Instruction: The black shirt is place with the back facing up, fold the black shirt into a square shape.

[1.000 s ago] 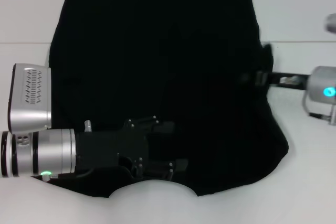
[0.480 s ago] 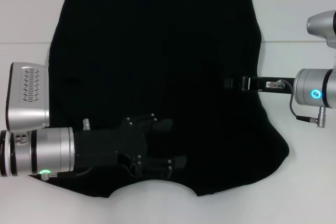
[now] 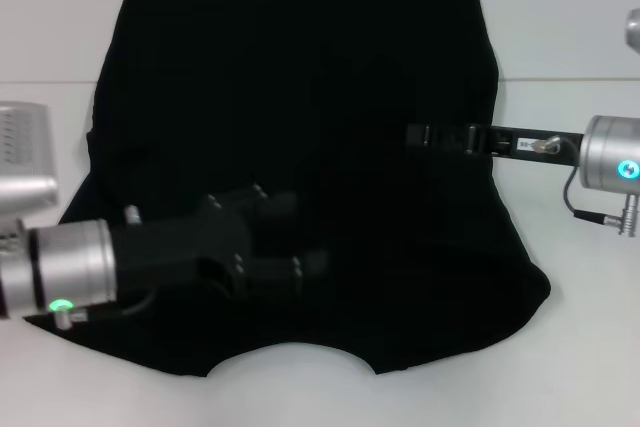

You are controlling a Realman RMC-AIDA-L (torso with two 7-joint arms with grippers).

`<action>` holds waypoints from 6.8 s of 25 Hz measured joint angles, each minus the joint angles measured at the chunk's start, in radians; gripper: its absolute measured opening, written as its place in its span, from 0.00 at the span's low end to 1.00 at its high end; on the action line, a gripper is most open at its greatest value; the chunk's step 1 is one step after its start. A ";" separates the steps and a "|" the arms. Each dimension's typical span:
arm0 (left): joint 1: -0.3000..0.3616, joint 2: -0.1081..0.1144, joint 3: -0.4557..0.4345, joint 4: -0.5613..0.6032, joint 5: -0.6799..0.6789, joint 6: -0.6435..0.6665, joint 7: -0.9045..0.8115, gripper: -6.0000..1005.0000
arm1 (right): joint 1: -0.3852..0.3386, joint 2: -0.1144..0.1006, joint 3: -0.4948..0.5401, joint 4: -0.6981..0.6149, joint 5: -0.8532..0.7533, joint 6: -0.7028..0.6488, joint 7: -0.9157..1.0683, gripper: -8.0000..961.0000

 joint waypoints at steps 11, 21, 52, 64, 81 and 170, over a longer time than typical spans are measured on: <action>0.089 0.043 -0.217 0.139 0.115 -0.016 -0.247 0.90 | -0.064 0.020 0.000 0.016 0.125 -0.053 -0.130 0.85; 0.141 0.050 -0.339 0.273 0.308 -0.093 -0.388 0.90 | -0.052 0.030 0.000 0.031 0.140 -0.024 -0.135 0.92; 0.148 0.043 -0.331 0.336 0.505 -0.193 -0.326 0.90 | -0.051 0.026 0.012 0.031 0.152 -0.024 -0.136 0.92; 0.145 0.040 -0.312 0.332 0.525 -0.192 -0.332 0.90 | -0.055 0.025 0.012 0.031 0.152 -0.017 -0.136 0.92; 0.134 0.032 -0.274 0.337 0.519 -0.126 -0.335 0.90 | -0.061 0.024 0.012 0.031 0.154 -0.020 -0.136 0.92; 0.050 0.033 -0.248 0.369 0.529 -0.041 -0.408 0.07 | -0.218 -0.088 0.003 0.040 -0.145 -0.120 0.062 0.52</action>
